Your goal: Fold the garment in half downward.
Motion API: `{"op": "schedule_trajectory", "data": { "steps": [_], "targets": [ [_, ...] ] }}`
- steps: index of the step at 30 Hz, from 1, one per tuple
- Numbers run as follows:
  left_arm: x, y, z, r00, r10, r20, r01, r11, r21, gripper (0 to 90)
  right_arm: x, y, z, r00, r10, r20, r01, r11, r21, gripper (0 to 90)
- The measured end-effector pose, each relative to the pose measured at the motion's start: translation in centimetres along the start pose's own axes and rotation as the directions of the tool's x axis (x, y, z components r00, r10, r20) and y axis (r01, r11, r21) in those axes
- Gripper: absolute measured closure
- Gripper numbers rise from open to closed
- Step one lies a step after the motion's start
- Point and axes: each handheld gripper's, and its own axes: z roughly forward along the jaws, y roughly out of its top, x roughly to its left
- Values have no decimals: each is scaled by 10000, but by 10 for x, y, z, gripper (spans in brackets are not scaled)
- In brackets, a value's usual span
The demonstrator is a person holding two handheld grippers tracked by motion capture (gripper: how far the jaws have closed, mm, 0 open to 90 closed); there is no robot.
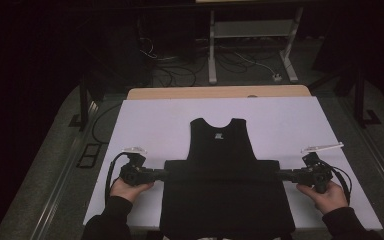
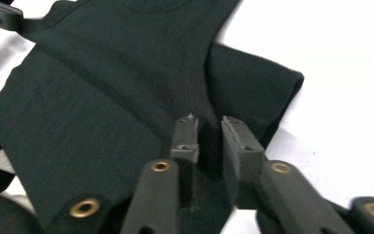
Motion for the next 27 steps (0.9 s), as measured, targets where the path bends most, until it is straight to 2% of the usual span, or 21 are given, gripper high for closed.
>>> {"op": "schedule_trajectory", "data": {
  "steps": [5,6,7,8,10,13,17,18,21,23,27],
  "targets": [
    [-2,2,-3,9999,145,63,-144,9996,-256,565,4,1,-2,9994,-260,249,268,9991,-323,565],
    [-2,2,-3,9999,145,63,-144,9996,-256,523,4,1,-2,9994,-260,249,268,9991,-323,565],
    [-5,2,-5,9988,409,-271,-423,9977,-536,451,4,1,-3,9994,-262,207,272,9985,-467,508],
    [-5,2,-5,9988,409,-271,-423,9977,-536,417,4,1,-3,9994,-262,207,272,9985,-467,508],
    [-6,3,-8,9988,430,-214,-445,9962,-752,352,4,2,-6,9995,-272,162,283,9973,-679,407],
    [-5,5,-7,9996,252,-148,-264,9954,-919,252,4,4,-7,9993,-164,333,190,9966,-799,266],
    [-5,10,-7,9996,277,-50,-281,9938,-1077,145,4,6,-9,9985,-130,537,181,9953,-950,136],
    [-5,10,-7,9996,277,-50,-281,9938,-1077,119,4,6,-9,9985,-130,537,181,9953,-950,136],
    [-6,14,-4,9975,656,269,-630,9942,-874,37,4,9,-9,9974,-248,681,322,9935,-1096,0],
    [-6,16,-2,9973,705,209,-687,9947,-763,0,4,12,-9,9967,-339,742,418,9933,-1080,0],
    [-5,24,-3,9956,932,90,-924,9937,-628,0,4,18,-12,9961,-483,744,573,9907,-1236,0]
  ]
}}
